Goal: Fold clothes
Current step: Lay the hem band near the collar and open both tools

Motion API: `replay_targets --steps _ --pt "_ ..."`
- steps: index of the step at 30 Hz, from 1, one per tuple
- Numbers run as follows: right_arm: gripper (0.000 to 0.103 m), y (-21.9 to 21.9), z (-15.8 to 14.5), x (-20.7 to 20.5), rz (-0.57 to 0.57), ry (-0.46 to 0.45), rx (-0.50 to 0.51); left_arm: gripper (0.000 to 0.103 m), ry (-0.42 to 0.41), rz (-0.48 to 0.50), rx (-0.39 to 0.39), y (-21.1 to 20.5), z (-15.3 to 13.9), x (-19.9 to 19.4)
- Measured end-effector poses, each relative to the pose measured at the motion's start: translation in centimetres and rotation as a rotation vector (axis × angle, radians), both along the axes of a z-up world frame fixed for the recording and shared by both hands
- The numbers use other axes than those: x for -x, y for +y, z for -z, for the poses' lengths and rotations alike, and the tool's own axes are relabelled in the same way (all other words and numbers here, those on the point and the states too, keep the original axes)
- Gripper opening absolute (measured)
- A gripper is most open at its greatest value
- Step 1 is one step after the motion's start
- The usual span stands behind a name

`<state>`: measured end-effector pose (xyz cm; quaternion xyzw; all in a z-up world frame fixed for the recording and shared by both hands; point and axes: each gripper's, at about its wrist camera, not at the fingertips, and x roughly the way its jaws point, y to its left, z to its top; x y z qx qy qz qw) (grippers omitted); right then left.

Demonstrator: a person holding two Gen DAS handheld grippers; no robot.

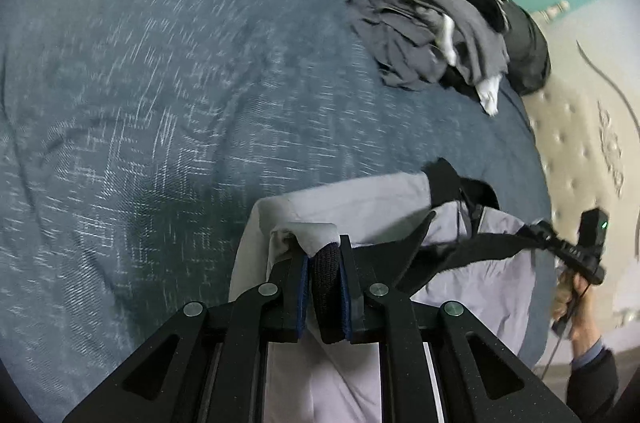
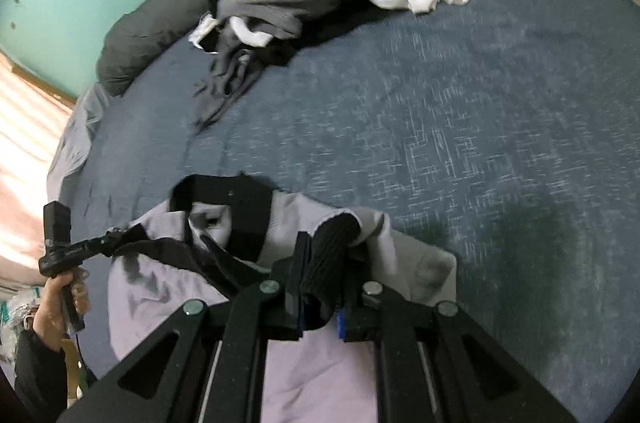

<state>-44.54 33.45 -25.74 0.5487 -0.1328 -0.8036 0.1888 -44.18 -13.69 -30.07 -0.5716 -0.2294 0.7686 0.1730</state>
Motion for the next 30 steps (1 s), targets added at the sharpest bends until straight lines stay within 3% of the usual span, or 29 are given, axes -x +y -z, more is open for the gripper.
replay_targets --steps 4,6,8,10,12,18,22,26,30 --pt "0.013 1.4 1.5 1.1 0.082 -0.046 0.042 0.02 0.007 -0.014 -0.038 -0.5 -0.4 -0.2" --pt "0.016 1.8 0.8 0.7 0.106 -0.027 0.079 0.035 0.026 -0.027 -0.061 -0.8 -1.5 -0.6" --pt "0.025 2.1 -0.3 0.2 0.109 -0.004 0.124 0.043 0.051 -0.031 -0.065 -0.9 -2.6 -0.9" --pt "0.05 2.5 -1.5 -0.2 0.12 0.008 0.183 0.049 0.081 -0.021 -0.036 -0.8 -3.7 -1.3" --pt "0.056 2.7 -3.0 -0.6 0.133 0.042 0.189 0.057 0.108 -0.028 -0.014 -1.0 -4.8 -1.7" --pt "0.057 2.8 -6.1 -1.7 0.11 0.139 0.088 0.061 0.181 -0.016 0.065 -1.2 -6.3 -2.1" --pt "0.057 2.7 -4.7 -2.2 0.059 0.134 -0.027 0.061 0.154 0.023 0.137 -0.5 -4.4 -1.9" --pt "0.057 2.1 -1.4 -2.1 0.002 0.095 -0.107 0.061 0.148 0.07 0.177 0.8 -2.2 -1.4" --pt "0.057 1.4 1.3 -1.2 -0.03 0.072 -0.132 0.061 0.159 0.072 0.172 0.9 -0.8 -0.9"
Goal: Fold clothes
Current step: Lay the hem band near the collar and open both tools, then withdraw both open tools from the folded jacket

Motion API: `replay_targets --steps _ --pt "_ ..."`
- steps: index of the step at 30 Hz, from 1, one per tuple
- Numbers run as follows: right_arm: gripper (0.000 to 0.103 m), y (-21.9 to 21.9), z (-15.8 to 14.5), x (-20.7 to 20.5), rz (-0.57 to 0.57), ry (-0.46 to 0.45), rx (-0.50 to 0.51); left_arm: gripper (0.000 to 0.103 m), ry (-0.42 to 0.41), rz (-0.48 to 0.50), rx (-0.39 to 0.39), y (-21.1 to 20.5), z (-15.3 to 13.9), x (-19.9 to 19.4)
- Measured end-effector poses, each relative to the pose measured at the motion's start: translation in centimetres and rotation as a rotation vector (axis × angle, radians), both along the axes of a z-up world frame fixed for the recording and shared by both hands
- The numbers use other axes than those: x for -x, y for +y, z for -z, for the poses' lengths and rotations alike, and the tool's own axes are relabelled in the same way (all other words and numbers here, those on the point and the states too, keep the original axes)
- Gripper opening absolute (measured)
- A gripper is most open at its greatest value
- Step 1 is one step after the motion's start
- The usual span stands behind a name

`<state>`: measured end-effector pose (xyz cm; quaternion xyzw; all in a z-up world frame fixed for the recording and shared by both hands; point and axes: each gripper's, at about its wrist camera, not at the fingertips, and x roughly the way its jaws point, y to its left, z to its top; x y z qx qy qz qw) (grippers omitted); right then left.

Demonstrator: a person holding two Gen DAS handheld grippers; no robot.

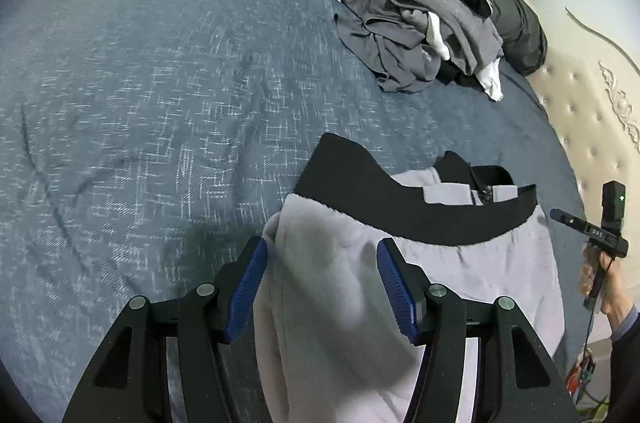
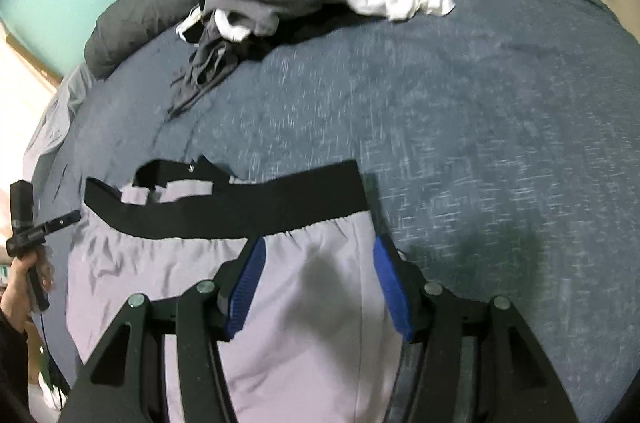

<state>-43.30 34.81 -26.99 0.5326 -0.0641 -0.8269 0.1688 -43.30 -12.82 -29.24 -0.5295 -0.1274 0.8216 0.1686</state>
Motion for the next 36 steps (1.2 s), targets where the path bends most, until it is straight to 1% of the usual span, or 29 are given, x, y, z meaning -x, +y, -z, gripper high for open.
replay_targets --steps 1,2,3,4,5,6,7,8,10,12,14,16,18,21,23,24,25,27,28,29,32,33,35,36 --pt "0.057 -0.1 0.6 0.3 0.001 -0.007 -0.001 0.061 0.002 0.0 -0.003 -0.1 0.3 0.1" --pt "0.057 -0.2 1.1 0.7 0.002 -0.013 0.001 0.054 0.005 0.002 -0.003 -0.1 0.5 0.3" --pt "0.057 -0.3 1.5 0.9 0.0 -0.013 0.003 0.044 0.007 0.008 0.0 0.0 0.7 0.4" --pt "0.057 -0.4 1.9 1.2 -0.004 -0.01 0.006 0.04 0.01 0.014 0.003 0.1 0.8 0.5" --pt "0.056 -0.5 2.2 1.3 -0.006 -0.005 0.0 0.034 0.017 0.024 0.009 0.3 0.9 0.6" --pt "0.047 -0.6 2.4 1.4 -0.008 0.006 -0.013 0.027 0.026 0.029 0.012 0.4 0.9 0.6" --pt "0.03 -0.7 2.6 1.4 -0.007 0.016 -0.028 0.024 0.031 0.032 0.013 0.4 0.9 0.6" --pt "0.026 -0.7 2.7 1.5 -0.004 0.022 -0.038 0.02 0.035 0.033 0.017 0.4 0.8 0.6" --pt "0.007 -0.4 2.5 1.3 0.008 0.041 -0.029 0.013 0.051 0.032 0.028 0.5 0.5 0.5" --pt "0.006 -0.3 1.9 1.0 0.022 0.074 -0.05 0.01 0.083 0.023 0.035 0.6 -0.4 0.3" --pt "0.006 -0.2 0.6 0.7 0.034 0.122 -0.064 0.008 0.114 0.015 0.044 0.7 -1.5 0.2" --pt "0.005 -0.2 -1.0 0.6 0.042 0.17 -0.071 0.008 0.138 0.009 0.053 0.9 -2.4 0.2" --pt "0.005 -0.4 -2.1 0.8 0.046 0.198 -0.088 0.008 0.142 -0.004 0.053 1.0 -3.0 0.6" --pt "0.005 -0.6 -2.6 1.5 0.064 0.214 -0.131 0.008 0.135 -0.007 0.075 1.4 -2.9 1.4" --pt "0.005 -0.8 -1.5 2.2 0.076 0.176 -0.175 0.01 0.114 0.005 0.103 2.1 -2.0 1.9" --pt "0.005 -1.0 -0.7 2.5 0.074 0.153 -0.201 0.012 0.107 0.004 0.109 2.3 -1.6 1.9" --pt "0.005 -1.2 0.1 2.6 0.07 0.132 -0.222 0.012 0.096 -0.003 0.108 2.3 -1.2 1.9" --pt "0.007 -1.6 1.4 2.5 0.071 0.109 -0.245 0.017 0.082 -0.016 0.104 2.3 -0.6 1.8" --pt "0.008 -1.6 1.4 2.3 0.086 0.119 -0.236 0.018 0.081 -0.021 0.096 2.1 -0.6 1.6" --pt "0.009 -1.4 1.1 2.0 0.103 0.13 -0.222 0.021 0.083 -0.027 0.089 1.8 -0.9 1.2" --pt "0.011 -1.2 -0.8 0.6 0.147 0.177 -0.208 0.034 0.103 -0.05 0.039 0.6 -2.5 -0.5" --pt "0.012 -1.3 -1.7 -0.3 0.142 0.195 -0.182 0.041 0.11 -0.058 0.022 0.2 -3.1 -1.1" --pt "0.012 -2.0 -3.6 -2.4 0.104 0.215 -0.095 0.048 0.137 -0.09 0.002 -0.7 -4.7 -3.1" --pt "0.012 -2.5 -4.5 -3.6 0.08 0.223 -0.059 0.048 0.152 -0.101 -0.01 -1.0 -5.5 -4.1"
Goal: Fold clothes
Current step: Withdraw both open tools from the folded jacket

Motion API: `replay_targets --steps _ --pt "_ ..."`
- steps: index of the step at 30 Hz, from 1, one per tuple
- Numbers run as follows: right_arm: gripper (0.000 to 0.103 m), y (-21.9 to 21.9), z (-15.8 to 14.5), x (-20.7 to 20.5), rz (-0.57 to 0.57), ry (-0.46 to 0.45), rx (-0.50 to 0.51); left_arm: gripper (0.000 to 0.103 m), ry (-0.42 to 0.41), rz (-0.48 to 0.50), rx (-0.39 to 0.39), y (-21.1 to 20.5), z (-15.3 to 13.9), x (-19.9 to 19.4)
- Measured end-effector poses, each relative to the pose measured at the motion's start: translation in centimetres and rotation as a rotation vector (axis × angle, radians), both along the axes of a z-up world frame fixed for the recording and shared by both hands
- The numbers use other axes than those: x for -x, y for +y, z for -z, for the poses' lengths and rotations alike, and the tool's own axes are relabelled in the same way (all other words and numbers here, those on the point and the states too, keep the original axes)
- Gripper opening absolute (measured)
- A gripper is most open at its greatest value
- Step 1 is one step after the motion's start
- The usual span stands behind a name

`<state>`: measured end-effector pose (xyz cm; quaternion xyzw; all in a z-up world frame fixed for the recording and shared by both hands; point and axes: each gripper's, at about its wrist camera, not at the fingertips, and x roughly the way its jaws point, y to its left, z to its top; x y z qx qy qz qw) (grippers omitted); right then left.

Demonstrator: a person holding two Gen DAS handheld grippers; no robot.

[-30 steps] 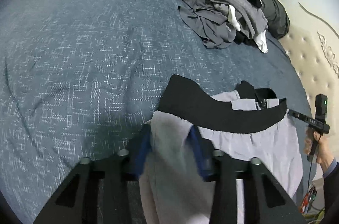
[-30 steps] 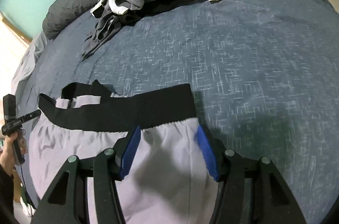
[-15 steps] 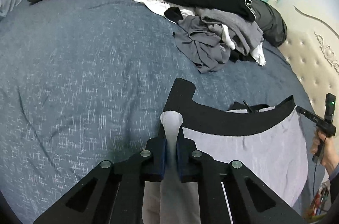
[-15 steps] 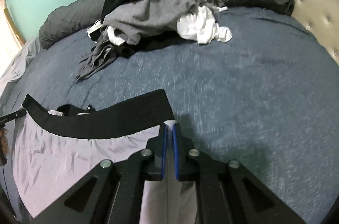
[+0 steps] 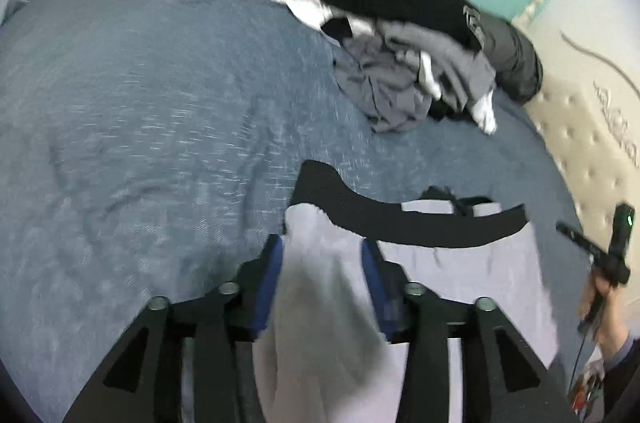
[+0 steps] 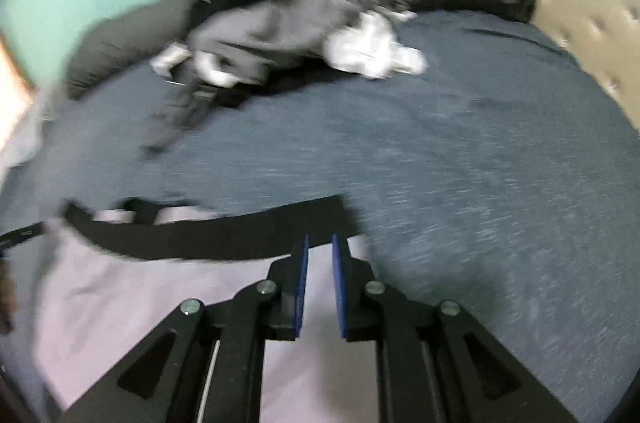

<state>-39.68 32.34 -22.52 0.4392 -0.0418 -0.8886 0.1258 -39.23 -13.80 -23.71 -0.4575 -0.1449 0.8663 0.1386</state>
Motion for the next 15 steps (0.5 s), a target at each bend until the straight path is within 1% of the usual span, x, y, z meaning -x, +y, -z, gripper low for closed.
replay_targets --steps 3,4,6,8,11,15 --pt "0.012 -2.4 -2.2 -5.0 -0.093 0.012 0.089 0.05 0.037 -0.026 -0.064 -0.5 -1.6 -3.9" --pt "0.012 -3.6 -2.3 -6.6 -0.12 0.001 0.112 0.051 0.041 -0.028 -0.084 -0.7 -1.8 -5.0" --pt "0.012 -6.0 -1.8 -9.9 -0.173 -0.032 0.144 0.054 0.062 -0.032 -0.104 -0.6 -1.9 -7.9" --pt "0.012 -8.5 -1.3 -13.2 -0.226 -0.065 0.176 0.055 0.072 -0.035 -0.102 -0.2 -1.7 -10.8" --pt "0.012 -11.6 0.4 -16.8 -0.272 -0.102 0.178 0.055 0.071 -0.041 -0.118 0.1 -0.7 -13.5" --pt "0.012 -13.9 3.0 -19.2 -0.231 -0.141 0.185 0.056 0.06 -0.069 -0.172 0.1 1.4 -17.1"
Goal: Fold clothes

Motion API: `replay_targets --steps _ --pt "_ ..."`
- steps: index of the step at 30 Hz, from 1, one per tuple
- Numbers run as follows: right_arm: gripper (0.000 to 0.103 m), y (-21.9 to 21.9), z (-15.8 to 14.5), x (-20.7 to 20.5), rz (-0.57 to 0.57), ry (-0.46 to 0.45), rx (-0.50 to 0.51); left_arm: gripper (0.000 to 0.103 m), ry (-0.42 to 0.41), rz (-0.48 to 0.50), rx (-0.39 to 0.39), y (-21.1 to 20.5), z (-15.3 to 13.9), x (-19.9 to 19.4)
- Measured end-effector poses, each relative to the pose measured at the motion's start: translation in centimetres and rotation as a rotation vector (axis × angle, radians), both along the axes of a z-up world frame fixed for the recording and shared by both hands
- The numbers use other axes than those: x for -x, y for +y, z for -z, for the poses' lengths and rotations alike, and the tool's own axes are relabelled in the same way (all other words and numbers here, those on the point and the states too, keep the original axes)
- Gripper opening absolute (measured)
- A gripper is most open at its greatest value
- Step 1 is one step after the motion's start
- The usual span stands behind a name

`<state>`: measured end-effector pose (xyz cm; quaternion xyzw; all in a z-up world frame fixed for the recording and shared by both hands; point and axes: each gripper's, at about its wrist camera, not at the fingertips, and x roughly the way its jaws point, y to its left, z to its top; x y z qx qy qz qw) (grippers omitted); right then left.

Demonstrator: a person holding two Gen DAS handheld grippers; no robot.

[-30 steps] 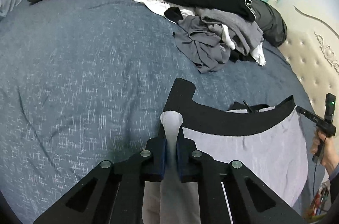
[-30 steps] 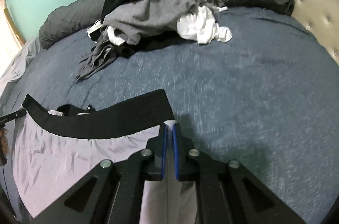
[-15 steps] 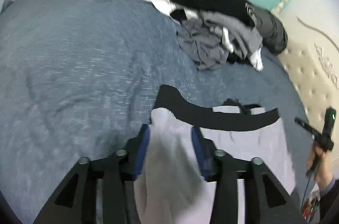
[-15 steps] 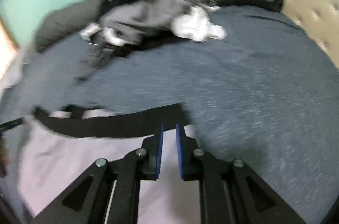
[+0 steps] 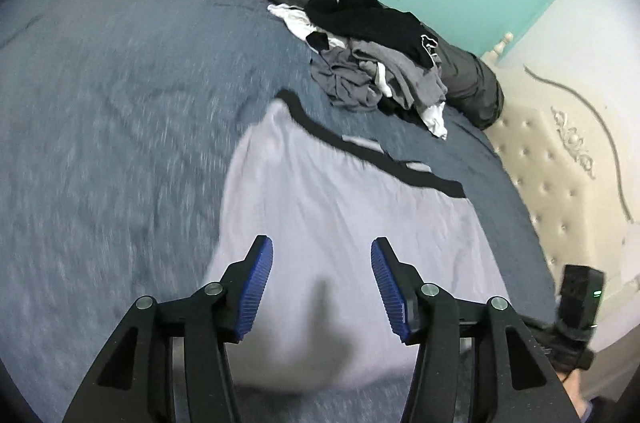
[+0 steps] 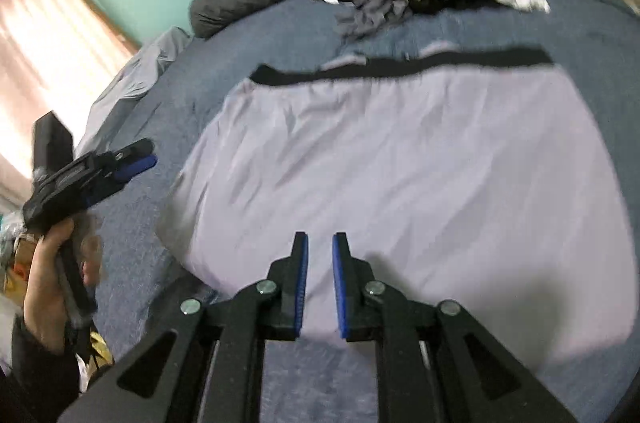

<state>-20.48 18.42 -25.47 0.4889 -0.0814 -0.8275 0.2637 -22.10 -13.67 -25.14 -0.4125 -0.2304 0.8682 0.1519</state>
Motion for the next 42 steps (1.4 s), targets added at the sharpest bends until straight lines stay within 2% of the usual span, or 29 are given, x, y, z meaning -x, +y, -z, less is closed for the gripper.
replay_targets --steps 7,15,22,27,30,34,42 --pt "0.011 -2.1 3.5 -0.4 0.077 -0.023 -0.096 0.056 -0.021 -0.015 -0.01 0.6 3.1 -3.6" --pt "0.007 -2.8 7.9 0.7 0.12 -0.078 -0.16 0.056 0.002 0.022 -0.013 0.9 3.4 -4.4" --pt "0.007 -1.8 5.2 0.8 0.171 -0.026 -0.126 0.056 0.006 0.006 -0.032 0.2 3.7 -4.5" --pt "0.007 -2.3 7.4 1.3 0.15 -0.089 -0.163 0.056 0.008 0.011 -0.035 0.2 3.9 -4.5" --pt "0.007 -2.3 7.1 1.8 0.16 -0.106 -0.158 0.056 0.01 0.01 -0.036 0.1 4.0 -4.4" --pt "0.007 -3.3 5.4 4.3 0.143 -0.089 -0.195 0.057 0.016 0.012 -0.045 0.1 3.8 -4.3" --pt "0.007 -4.7 5.6 11.8 0.164 -0.151 -0.257 0.06 0.017 0.014 -0.065 -0.2 4.0 -4.0"
